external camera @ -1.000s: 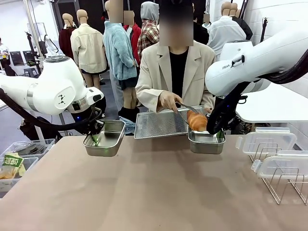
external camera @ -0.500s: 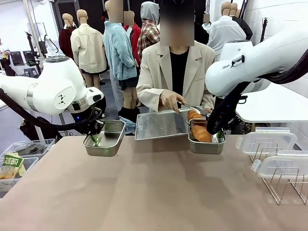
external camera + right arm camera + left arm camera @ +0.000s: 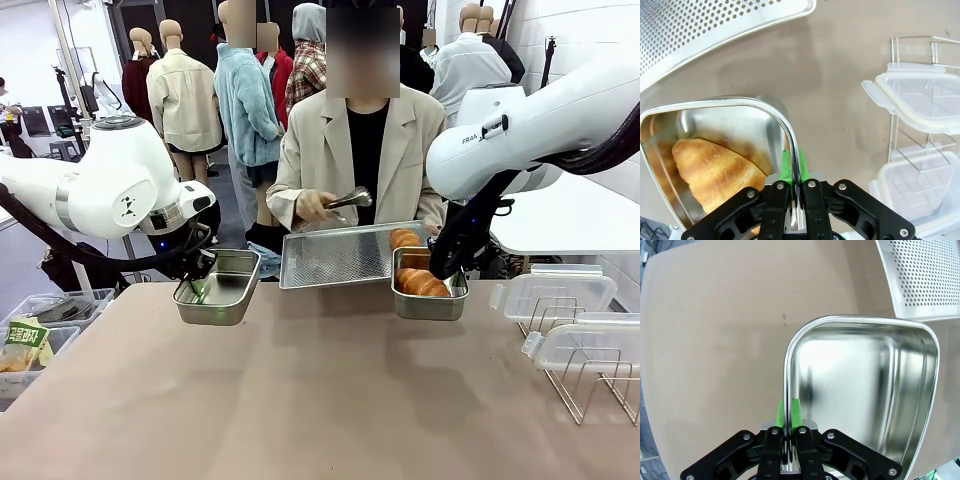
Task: Place the bread in airtight containers.
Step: Once an object is inside an Airtight Container , place the container in the center of the table.
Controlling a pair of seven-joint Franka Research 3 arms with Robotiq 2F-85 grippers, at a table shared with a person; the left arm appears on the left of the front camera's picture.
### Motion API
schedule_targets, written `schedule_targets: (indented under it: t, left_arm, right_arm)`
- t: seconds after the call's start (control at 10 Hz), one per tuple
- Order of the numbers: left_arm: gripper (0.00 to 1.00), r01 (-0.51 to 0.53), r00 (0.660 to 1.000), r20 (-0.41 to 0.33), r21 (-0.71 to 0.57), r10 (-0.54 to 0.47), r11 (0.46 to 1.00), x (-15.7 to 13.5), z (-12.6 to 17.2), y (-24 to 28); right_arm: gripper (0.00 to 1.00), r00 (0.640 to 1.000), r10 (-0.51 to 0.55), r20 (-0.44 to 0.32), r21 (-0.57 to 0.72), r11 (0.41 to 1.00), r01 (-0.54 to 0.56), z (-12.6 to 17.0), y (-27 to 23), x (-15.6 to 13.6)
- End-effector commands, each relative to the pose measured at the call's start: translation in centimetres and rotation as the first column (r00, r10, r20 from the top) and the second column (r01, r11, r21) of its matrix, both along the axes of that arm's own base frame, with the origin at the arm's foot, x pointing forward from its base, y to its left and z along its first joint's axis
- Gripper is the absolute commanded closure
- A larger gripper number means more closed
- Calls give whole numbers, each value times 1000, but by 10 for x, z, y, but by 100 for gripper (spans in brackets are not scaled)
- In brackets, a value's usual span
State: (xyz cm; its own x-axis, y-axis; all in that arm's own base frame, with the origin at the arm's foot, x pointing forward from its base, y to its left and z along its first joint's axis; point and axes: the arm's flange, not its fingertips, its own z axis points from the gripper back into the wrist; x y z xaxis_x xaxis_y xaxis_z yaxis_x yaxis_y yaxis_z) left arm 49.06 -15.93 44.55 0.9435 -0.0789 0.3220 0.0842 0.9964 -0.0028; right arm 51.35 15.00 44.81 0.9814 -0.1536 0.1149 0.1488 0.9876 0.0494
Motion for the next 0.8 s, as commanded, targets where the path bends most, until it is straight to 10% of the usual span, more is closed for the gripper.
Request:
schedule_targets:
  t: [0.0, 0.7]
  left_arm:
    - [100, 7, 1000, 8, 17, -7, 1000, -2, 5, 1]
    - [100, 7, 1000, 8, 17, -7, 1000, -2, 5, 1]
  right_arm:
    - [100, 1000, -2, 5, 1, 1000, 2, 1, -1, -5]
    - [100, 1000, -2, 5, 1, 1000, 2, 1, -1, -5]
